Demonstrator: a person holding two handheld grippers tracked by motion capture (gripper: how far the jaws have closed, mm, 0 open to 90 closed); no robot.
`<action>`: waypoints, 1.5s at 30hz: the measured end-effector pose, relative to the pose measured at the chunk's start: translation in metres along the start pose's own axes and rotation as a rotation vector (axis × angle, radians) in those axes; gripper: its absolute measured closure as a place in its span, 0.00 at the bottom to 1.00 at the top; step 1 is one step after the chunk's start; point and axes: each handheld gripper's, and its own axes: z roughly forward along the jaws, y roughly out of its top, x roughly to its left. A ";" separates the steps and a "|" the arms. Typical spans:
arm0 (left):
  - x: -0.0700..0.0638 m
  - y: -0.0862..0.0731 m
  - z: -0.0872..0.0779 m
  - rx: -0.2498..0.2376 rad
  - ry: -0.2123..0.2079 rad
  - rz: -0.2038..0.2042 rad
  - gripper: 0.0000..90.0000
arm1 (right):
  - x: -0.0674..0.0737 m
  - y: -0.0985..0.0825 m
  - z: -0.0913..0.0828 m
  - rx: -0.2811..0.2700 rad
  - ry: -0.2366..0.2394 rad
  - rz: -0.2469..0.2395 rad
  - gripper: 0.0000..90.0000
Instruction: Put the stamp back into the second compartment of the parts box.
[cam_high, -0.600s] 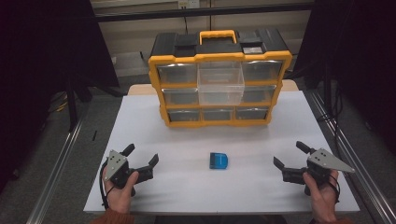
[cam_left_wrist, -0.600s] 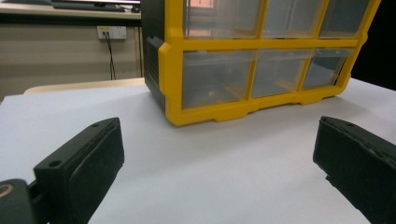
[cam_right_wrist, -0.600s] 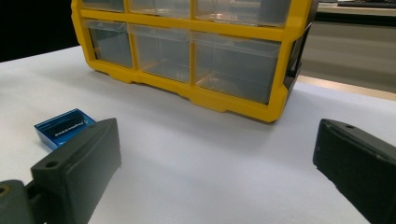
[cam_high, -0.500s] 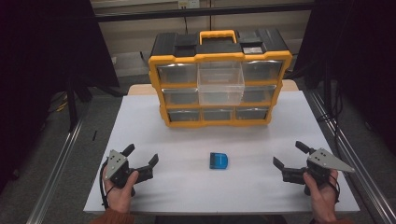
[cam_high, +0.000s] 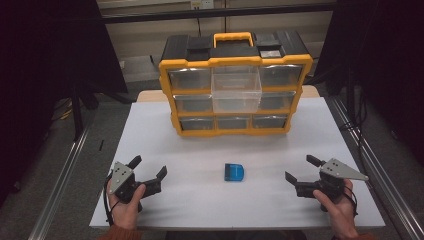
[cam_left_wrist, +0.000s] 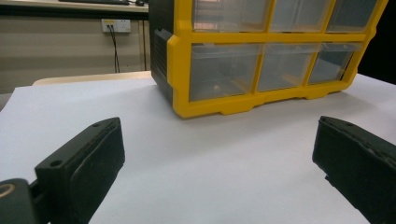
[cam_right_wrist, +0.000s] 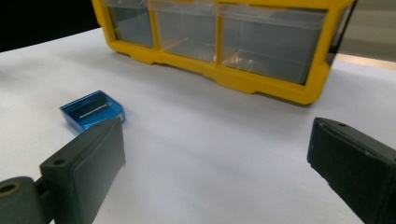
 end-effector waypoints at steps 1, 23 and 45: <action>0.000 0.000 -0.002 0.013 0.012 0.026 0.03 | 0.003 0.001 0.001 0.007 0.019 -0.025 0.04; -0.009 0.002 -0.005 -0.010 -0.029 0.036 0.03 | 0.043 0.027 0.028 0.085 0.237 -0.082 0.05; -0.010 0.003 -0.007 -0.009 -0.040 0.040 0.03 | 0.071 0.059 0.082 0.279 0.416 -0.140 0.05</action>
